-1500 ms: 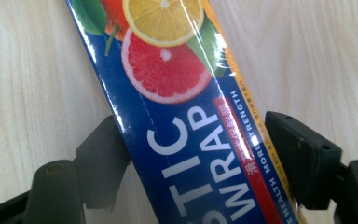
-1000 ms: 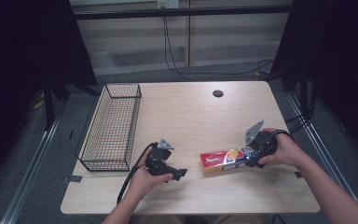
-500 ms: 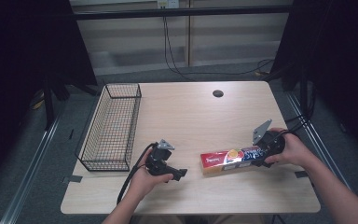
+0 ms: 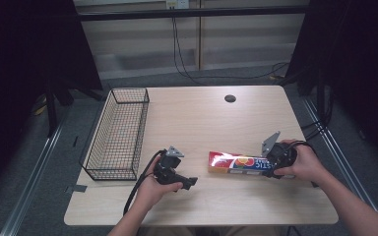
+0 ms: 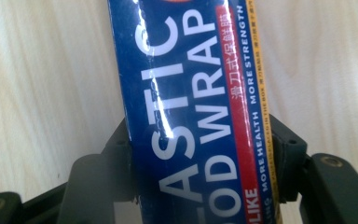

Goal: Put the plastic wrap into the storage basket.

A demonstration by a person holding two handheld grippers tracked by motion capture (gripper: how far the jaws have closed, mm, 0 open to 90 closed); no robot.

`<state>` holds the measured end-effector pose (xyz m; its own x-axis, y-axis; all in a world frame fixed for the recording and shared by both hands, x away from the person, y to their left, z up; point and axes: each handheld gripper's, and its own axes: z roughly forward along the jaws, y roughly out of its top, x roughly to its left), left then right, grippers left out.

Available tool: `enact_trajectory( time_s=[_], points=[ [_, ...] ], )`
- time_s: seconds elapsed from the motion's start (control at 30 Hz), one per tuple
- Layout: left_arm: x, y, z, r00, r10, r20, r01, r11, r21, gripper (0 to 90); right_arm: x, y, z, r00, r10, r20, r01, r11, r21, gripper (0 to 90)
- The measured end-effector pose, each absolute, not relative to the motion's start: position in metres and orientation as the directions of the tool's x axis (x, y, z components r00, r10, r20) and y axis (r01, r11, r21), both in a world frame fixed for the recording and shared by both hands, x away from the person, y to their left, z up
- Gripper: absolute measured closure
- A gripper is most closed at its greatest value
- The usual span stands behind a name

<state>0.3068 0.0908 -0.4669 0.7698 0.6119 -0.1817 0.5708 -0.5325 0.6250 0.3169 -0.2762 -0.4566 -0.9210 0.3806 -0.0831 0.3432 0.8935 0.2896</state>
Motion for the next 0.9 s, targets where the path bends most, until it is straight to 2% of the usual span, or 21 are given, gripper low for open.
enact_trajectory(
  time_s=[0.07, 0.1, 0.13, 0.2, 0.33, 0.47, 0.57, 0.73, 0.77, 0.9],
  points=[
    [0.308, 0.092, -0.465, 0.774, 0.605, -0.185, 0.565, -0.528, 0.634, 6.6, 0.319, -0.274, -0.452, -0.916, 0.398, -0.054, 0.363, 0.877, 0.314, 43.0],
    [0.308, 0.092, -0.465, 0.768, 0.613, -0.184, 0.568, -0.522, 0.636, 6.6, 0.319, -0.273, -0.449, -0.897, 0.443, 0.004, 0.417, 0.843, 0.34, 43.6],
    [0.308, 0.093, -0.464, 0.766, 0.616, -0.187, 0.571, -0.517, 0.637, 6.6, 0.319, -0.272, -0.447, -0.886, 0.463, 0.007, 0.434, 0.825, 0.361, 43.6],
    [0.308, 0.093, -0.463, 0.77, 0.612, -0.183, 0.566, -0.521, 0.639, 6.6, 0.32, -0.27, -0.443, -0.89, 0.455, -0.024, 0.417, 0.835, 0.359, 43.7],
    [0.308, 0.093, -0.457, 0.772, 0.611, -0.174, 0.554, -0.513, 0.656, 6.6, 0.32, -0.269, -0.435, -0.893, 0.45, -0.024, 0.405, 0.826, 0.393, 43.7],
    [0.31, 0.092, -0.449, 0.779, 0.599, -0.186, 0.546, -0.501, 0.671, 6.1, 0.316, -0.264, -0.427, -0.891, 0.453, -0.036, 0.409, 0.834, 0.37, 43.7],
    [0.311, 0.093, -0.441, 0.786, 0.591, -0.18, 0.533, -0.502, 0.681, 4.7, 0.316, -0.262, -0.422, -0.893, 0.449, -0.032, 0.403, 0.829, 0.388, 43.7],
    [0.316, 0.094, -0.42, 0.795, 0.575, -0.196, 0.527, -0.492, 0.694, 1.4, 0.314, -0.258, -0.417, -0.891, 0.453, -0.025, 0.412, 0.833, 0.37, 43.7],
    [0.317, 0.093, -0.415, 0.803, 0.564, -0.192, 0.515, -0.496, 0.699, 0.9, 0.315, -0.258, -0.417, -0.905, 0.424, -0.034, 0.382, 0.845, 0.375, 43.6],
    [0.323, 0.091, -0.397, 0.822, 0.539, -0.184, 0.493, -0.513, 0.703, 0.0, 0.313, -0.252, -0.415, -0.91, 0.413, -0.029, 0.374, 0.85, 0.371, 43.6]
  ],
)
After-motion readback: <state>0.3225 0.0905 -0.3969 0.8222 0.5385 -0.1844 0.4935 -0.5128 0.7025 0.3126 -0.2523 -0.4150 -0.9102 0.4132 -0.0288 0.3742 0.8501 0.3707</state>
